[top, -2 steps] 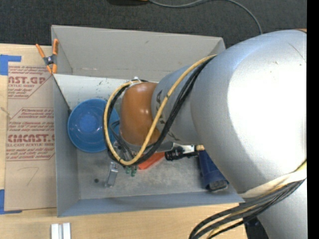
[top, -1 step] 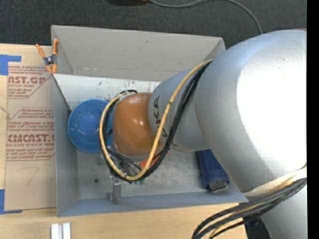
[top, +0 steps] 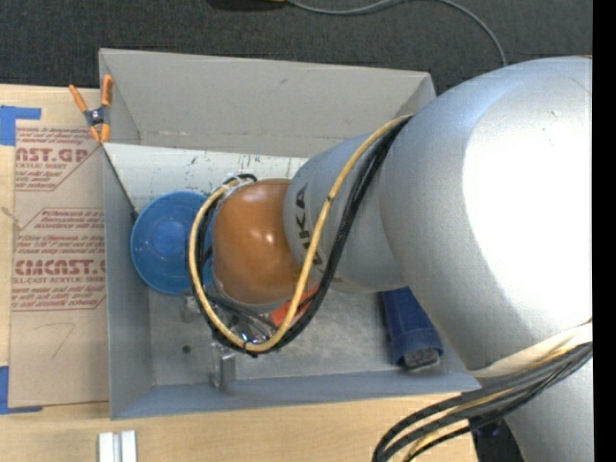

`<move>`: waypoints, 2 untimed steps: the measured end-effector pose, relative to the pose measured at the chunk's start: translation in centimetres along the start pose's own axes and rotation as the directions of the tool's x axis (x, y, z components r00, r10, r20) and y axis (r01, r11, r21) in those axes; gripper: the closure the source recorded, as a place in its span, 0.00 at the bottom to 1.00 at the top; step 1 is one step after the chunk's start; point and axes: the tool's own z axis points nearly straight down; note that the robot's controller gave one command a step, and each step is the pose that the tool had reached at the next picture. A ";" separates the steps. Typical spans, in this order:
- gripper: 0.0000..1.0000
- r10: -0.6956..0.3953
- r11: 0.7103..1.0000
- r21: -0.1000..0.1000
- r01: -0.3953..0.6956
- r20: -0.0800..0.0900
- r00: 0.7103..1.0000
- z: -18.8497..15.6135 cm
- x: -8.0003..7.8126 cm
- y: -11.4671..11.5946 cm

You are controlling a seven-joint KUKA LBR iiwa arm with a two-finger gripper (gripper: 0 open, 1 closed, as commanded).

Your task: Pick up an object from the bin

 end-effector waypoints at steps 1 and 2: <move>0.00 0.017 1.000 -0.002 -0.017 0.006 1.000 -7.8 -1.2 1.2; 0.00 -0.229 0.973 -0.001 0.229 -0.005 0.973 -0.2 1.5 -2.7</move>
Offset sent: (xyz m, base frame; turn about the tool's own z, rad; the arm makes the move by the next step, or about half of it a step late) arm -0.0078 -0.0339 -0.0034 -0.2507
